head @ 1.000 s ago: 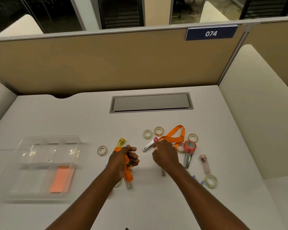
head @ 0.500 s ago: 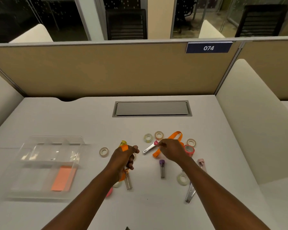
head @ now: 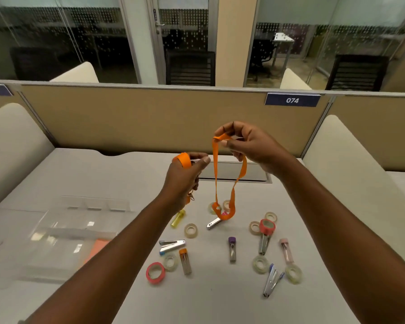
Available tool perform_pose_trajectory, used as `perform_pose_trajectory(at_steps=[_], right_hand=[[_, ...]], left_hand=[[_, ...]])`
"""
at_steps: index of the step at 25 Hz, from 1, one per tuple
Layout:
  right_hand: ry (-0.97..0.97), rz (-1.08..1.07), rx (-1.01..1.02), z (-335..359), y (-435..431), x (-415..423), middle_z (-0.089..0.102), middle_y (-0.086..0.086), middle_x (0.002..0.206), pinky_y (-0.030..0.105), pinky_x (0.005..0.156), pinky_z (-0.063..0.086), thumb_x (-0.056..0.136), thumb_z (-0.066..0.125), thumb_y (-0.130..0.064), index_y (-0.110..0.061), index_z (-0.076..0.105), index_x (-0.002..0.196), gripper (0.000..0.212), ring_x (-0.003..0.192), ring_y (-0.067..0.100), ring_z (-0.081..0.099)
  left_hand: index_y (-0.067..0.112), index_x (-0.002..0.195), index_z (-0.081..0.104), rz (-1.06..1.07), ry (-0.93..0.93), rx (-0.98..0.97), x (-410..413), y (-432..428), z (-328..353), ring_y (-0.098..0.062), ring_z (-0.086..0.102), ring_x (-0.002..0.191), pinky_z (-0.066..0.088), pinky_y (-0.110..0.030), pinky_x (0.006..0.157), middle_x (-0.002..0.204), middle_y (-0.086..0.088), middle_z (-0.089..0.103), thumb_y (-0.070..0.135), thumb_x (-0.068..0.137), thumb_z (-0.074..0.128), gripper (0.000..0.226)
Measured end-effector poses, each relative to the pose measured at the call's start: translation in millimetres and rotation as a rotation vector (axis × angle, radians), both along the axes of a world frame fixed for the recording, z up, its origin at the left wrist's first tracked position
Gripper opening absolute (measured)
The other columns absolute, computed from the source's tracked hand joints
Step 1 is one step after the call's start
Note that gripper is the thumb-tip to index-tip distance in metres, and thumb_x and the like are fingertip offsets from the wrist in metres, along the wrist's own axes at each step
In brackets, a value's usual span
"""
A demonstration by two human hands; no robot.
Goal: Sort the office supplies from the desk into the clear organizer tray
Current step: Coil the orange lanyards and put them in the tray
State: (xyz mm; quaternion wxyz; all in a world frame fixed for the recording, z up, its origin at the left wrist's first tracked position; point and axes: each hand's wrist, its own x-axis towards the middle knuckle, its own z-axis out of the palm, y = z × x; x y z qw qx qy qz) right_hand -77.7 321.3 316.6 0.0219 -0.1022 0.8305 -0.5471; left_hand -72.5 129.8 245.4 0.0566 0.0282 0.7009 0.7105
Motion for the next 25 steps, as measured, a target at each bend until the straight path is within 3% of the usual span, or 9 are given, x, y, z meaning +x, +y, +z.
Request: perform_pose_trajectory(at_steps=[2,4,7,10,12,18,21,24,25], right_hand=[[0.001,0.070,0.086,20.7,-15.6,5.3,0.067,-0.006,0.096,0.021,0.059,0.049,0.096,0.062,-0.015,-0.025,0.066,0.107,0.016,0.075,0.009,0.059],[0.008,0.111,0.155,35.0,-27.3,8.5,0.068,-0.001,0.102,0.018,0.059,0.049,0.095,0.063,-0.015,-0.027,0.064,0.109,0.019,0.080,0.007,0.063],[0.060,0.098,0.170,42.5,-35.1,13.0,0.069,-0.002,0.100,0.013,0.052,0.046,0.093,0.065,-0.016,-0.030,0.059,0.117,0.028,0.070,-0.005,0.063],[0.048,0.077,0.112,25.9,-33.7,18.9,0.070,0.000,0.094,0.016,0.054,0.048,0.090,0.070,-0.022,-0.038,0.056,0.121,0.038,0.069,-0.001,0.063],[-0.026,0.100,0.136,1.2,-33.0,22.1,0.072,0.001,0.091,0.023,0.060,0.050,0.089,0.072,-0.025,-0.039,0.059,0.116,0.033,0.074,0.006,0.064],[-0.194,0.089,0.413,-56.7,-29.6,26.4,0.071,0.002,0.080,0.034,0.073,0.051,0.088,0.074,-0.029,-0.022,0.070,0.098,0.013,0.075,0.013,0.066],[-0.151,0.034,0.299,-42.2,-41.8,24.8,0.068,0.011,0.081,0.036,0.075,0.050,0.089,0.073,-0.020,-0.022,0.067,0.106,0.018,0.074,0.014,0.063],[-0.027,0.041,0.133,0.2,-73.7,16.4,0.063,0.004,0.081,0.031,0.076,0.051,0.092,0.067,-0.010,-0.021,0.061,0.118,0.029,0.072,0.009,0.061],[0.002,0.063,0.109,15.9,-87.4,12.0,0.063,0.005,0.084,0.029,0.076,0.052,0.092,0.066,-0.009,-0.020,0.060,0.120,0.031,0.074,0.010,0.062]], left_hand=[[0.020,0.088,0.065,-0.041,0.126,-0.005,-3.1,1.8,22.9,-0.007,0.039,0.048,0.037,-0.018,0.045,0.054,0.005,0.044,0.031,0.088,0.073,0.013],[0.015,0.072,0.053,-0.066,0.223,-0.069,-5.7,1.1,37.2,-0.001,0.040,0.043,0.037,-0.013,0.046,0.048,0.013,0.043,0.029,0.090,0.071,0.028],[-0.001,0.081,0.058,0.003,0.247,-0.139,-3.8,-8.7,48.4,-0.003,0.040,0.044,0.037,-0.017,0.046,0.049,0.009,0.043,0.031,0.091,0.069,0.035],[-0.006,0.084,0.061,0.093,0.176,-0.050,-2.9,-27.8,54.7,-0.009,0.033,0.044,0.030,-0.021,0.042,0.054,0.000,0.038,0.027,0.089,0.068,0.035],[0.003,0.076,0.063,0.148,0.122,0.015,-4.0,-46.7,58.4,-0.012,0.029,0.044,0.026,-0.023,0.042,0.055,-0.002,0.037,0.022,0.089,0.066,0.022],[0.017,0.062,0.050,0.392,-0.025,0.146,-20.5,-119.1,43.6,-0.013,0.025,0.039,0.022,-0.020,0.040,0.049,0.002,0.036,0.020,0.088,0.062,0.028],[0.017,0.062,0.045,0.432,-0.079,0.037,-26.8,-151.1,19.4,-0.013,0.027,0.041,0.023,-0.020,0.041,0.053,-0.001,0.039,0.015,0.085,0.063,0.029],[0.010,0.081,0.063,0.304,-0.136,-0.160,-25.2,-170.4,-1.7,-0.014,0.032,0.046,0.028,-0.024,0.045,0.064,-0.004,0.046,0.010,0.084,0.058,0.005],[0.009,0.085,0.065,0.279,-0.141,-0.176,-24.9,-173.5,-5.2,-0.014,0.031,0.047,0.027,-0.024,0.047,0.066,-0.004,0.046,0.010,0.083,0.057,0.008]])
